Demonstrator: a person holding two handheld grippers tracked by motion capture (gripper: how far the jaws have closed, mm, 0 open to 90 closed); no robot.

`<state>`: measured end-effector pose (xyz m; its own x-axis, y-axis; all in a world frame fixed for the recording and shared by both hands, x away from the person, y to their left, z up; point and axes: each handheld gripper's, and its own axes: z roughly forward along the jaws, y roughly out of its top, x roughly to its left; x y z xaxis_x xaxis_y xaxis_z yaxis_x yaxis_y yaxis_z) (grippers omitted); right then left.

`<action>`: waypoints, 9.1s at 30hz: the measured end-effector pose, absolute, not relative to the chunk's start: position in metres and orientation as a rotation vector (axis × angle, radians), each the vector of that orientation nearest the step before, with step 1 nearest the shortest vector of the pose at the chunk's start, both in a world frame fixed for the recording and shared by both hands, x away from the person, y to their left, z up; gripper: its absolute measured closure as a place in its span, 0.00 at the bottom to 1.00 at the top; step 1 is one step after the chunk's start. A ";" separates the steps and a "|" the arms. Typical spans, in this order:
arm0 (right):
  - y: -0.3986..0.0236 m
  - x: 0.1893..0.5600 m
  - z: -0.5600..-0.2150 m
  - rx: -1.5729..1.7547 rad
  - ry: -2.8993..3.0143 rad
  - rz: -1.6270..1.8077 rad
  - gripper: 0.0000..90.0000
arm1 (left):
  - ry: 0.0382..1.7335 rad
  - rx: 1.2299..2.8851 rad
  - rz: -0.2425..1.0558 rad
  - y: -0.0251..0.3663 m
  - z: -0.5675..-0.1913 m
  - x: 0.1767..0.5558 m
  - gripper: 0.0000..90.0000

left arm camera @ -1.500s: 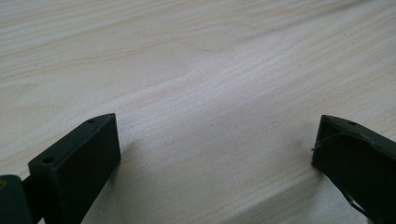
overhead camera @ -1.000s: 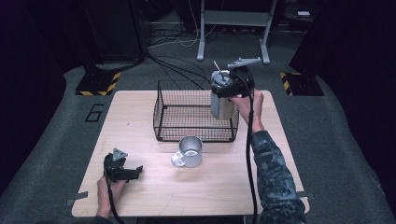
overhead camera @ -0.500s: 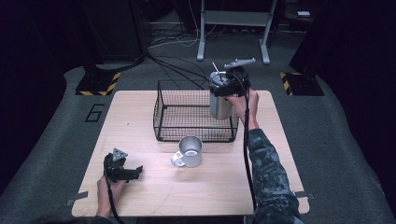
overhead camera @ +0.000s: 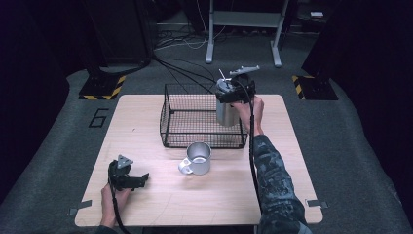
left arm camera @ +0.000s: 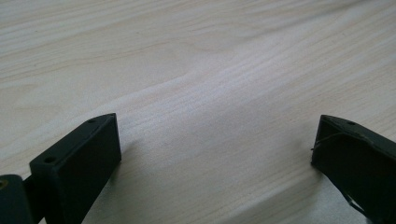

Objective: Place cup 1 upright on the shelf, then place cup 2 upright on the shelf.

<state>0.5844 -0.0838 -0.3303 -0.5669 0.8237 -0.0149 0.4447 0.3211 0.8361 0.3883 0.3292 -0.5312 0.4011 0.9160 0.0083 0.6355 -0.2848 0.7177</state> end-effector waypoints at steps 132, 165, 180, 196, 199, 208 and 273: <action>-0.183 0.403 -0.377 1.075 2.146 1.115 0.00 | 1.309 2.036 0.566 0.329 -0.531 0.389 0.01; -0.236 0.380 -0.522 1.371 2.172 1.002 0.00 | 1.223 2.031 0.452 0.317 -0.526 0.382 0.00; -0.234 0.382 -0.530 1.331 2.209 0.935 0.00 | 1.040 2.026 0.463 0.272 -0.471 0.381 0.00; -0.238 0.387 -0.530 1.308 2.241 0.949 0.00 | 0.914 2.031 0.435 0.219 -0.437 0.395 0.00; -0.238 0.388 -0.530 1.290 2.242 0.951 0.00 | 0.892 2.036 0.430 0.207 -0.434 0.398 0.00; -0.238 0.388 -0.530 1.295 2.238 0.948 0.00 | 0.840 2.049 0.400 0.175 -0.433 0.413 0.00; -0.238 0.389 -0.530 1.292 2.234 0.948 0.00 | 0.812 2.139 0.407 0.133 -0.445 0.432 0.07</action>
